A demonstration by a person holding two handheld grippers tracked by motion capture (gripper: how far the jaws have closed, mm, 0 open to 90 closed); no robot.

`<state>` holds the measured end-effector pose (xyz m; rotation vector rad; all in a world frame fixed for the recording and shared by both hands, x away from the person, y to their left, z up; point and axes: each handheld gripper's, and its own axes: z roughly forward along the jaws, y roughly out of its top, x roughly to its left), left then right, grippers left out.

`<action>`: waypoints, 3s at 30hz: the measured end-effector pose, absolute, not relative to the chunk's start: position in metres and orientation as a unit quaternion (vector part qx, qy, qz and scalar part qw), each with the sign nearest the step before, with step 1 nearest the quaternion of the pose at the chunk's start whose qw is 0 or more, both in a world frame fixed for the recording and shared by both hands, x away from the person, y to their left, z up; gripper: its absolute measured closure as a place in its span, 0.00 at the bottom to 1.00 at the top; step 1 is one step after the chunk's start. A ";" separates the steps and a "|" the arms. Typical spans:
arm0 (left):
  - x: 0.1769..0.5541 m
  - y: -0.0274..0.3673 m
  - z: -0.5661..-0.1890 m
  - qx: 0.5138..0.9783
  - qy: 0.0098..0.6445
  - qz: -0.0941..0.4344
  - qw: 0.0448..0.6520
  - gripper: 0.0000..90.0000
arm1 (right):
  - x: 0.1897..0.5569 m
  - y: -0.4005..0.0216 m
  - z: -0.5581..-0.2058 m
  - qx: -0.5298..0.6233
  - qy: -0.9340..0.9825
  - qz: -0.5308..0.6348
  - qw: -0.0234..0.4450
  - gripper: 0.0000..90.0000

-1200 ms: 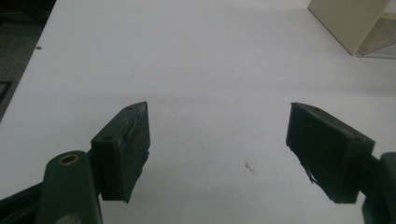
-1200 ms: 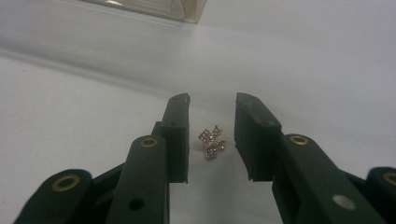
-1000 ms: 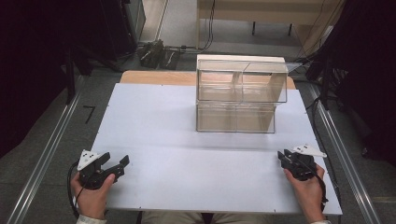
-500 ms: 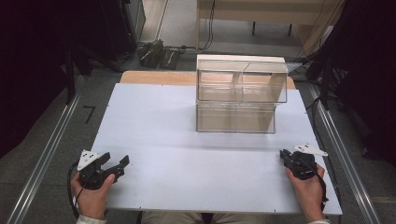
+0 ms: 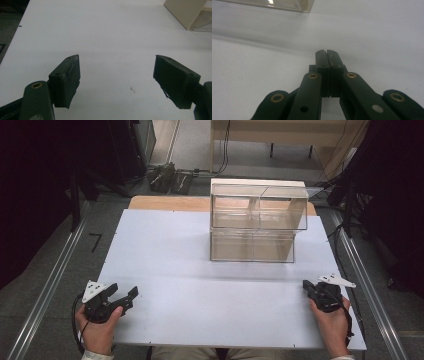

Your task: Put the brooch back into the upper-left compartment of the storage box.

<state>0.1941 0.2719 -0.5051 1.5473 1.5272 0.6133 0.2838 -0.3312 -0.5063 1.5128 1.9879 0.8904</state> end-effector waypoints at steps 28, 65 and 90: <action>0.195 0.272 -0.505 0.620 0.611 0.245 0.427 0.26 | 0.269 -0.311 -0.480 0.515 0.748 0.367 0.200 0.97; 0.195 0.272 -0.505 0.621 0.611 0.243 0.427 0.26 | 0.277 -0.258 -0.450 0.445 0.786 0.390 0.180 0.97; 0.195 0.272 -0.505 0.621 0.611 0.243 0.426 0.26 | 0.291 -0.224 -0.431 0.404 0.801 0.407 0.171 0.97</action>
